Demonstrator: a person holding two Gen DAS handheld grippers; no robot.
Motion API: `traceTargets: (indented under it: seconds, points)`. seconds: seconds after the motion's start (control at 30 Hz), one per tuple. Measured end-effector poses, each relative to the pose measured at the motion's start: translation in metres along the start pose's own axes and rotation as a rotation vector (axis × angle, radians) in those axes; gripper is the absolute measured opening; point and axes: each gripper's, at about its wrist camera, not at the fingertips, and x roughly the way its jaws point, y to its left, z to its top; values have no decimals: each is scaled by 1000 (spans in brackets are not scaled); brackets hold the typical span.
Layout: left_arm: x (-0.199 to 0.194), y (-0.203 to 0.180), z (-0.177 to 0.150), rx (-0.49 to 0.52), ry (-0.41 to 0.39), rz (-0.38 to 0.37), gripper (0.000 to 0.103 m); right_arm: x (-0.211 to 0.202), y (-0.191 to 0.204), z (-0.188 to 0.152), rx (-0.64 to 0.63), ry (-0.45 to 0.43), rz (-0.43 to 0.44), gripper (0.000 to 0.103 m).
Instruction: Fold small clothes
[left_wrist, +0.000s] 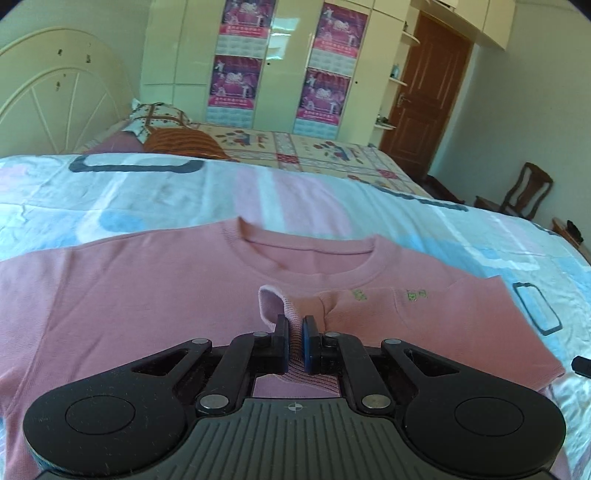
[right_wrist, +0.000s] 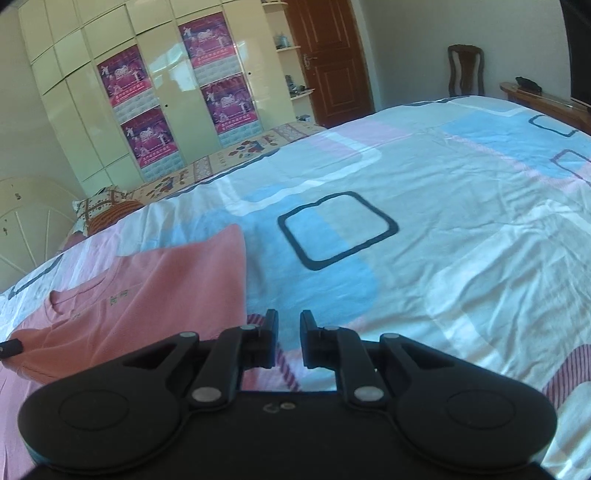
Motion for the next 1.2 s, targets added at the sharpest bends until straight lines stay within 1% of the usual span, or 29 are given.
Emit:
traceTargets:
  seconds: [0.07, 0.2, 0.27, 0.37, 0.47, 0.57, 0.6, 0.63, 0.67, 0.7, 0.73, 0.77, 0.8, 0.87, 0.9, 0.93, 0.97, 1.0, 1.03, 1.07, 1.1, 1.13, 1.17, 1.2]
  points:
    - [1, 6, -6, -3, -1, 18, 6, 4, 7, -1, -13, 10, 14, 13]
    - [2, 12, -9, -9, -24, 28, 6, 8, 18, -4, -43, 26, 38, 13]
    - [3, 13, -8, 1, -35, 34, 6, 10, 22, -5, -56, 40, 56, 15]
    - [2, 18, -9, 18, -56, 56, 6, 15, 28, -8, -88, 77, 85, 15]
    - [7, 27, -11, 3, -40, 73, 6, 20, 33, -13, -120, 97, 78, 15]
    - [17, 30, -19, 26, 16, 61, 7, 16, 32, -13, -99, 62, 75, 14]
    - [17, 31, -20, 30, 11, 75, 7, 15, 33, -12, -95, 50, 77, 14]
    - [16, 32, -22, 30, 0, 82, 13, 15, 34, -11, -95, 38, 82, 14]
    - [16, 34, -21, 20, -5, 80, 23, 15, 34, -9, -99, 27, 87, 14]
    - [16, 36, -20, 5, -12, 75, 54, 16, 36, -8, -106, 24, 94, 14]
    - [16, 37, -19, -3, -32, 78, 73, 18, 37, -7, -114, 27, 101, 14]
    - [18, 37, -17, 2, -42, 80, 73, 23, 39, -7, -126, 36, 106, 14]
    - [24, 37, -14, 2, -25, 69, 73, 28, 41, -9, -141, 53, 104, 14]
    - [38, 38, -11, -19, 29, 21, 71, 43, 45, -15, -172, 112, 85, 13]
    - [45, 37, -11, -21, 52, 3, 57, 46, 46, -19, -184, 108, 85, 13]
    - [50, 34, -12, -5, 59, 1, 40, 47, 47, -21, -199, 94, 85, 13]
    - [52, 30, -13, 22, 46, -1, 32, 47, 48, -23, -218, 86, 81, 13]
    - [52, 28, -11, 27, 36, -2, 6, 47, 49, -23, -225, 81, 80, 13]
    - [47, 29, -9, 4, -1, 2, 6, 46, 49, -24, -230, 78, 83, 13]
    - [38, 31, -8, -20, -62, -1, 6, 45, 48, -25, -243, 76, 85, 13]
    - [28, 31, -7, -25, -117, 12, 6, 44, 49, -25, -260, 74, 85, 13]
    - [23, 30, -8, -11, -141, 43, 6, 43, 50, -26, -279, 73, 87, 13]
    - [24, 31, -9, 9, -130, 63, 6, 42, 49, -27, -297, 73, 92, 13]
    - [30, 31, -11, 29, -94, 62, 6, 42, 49, -27, -309, 73, 95, 13]
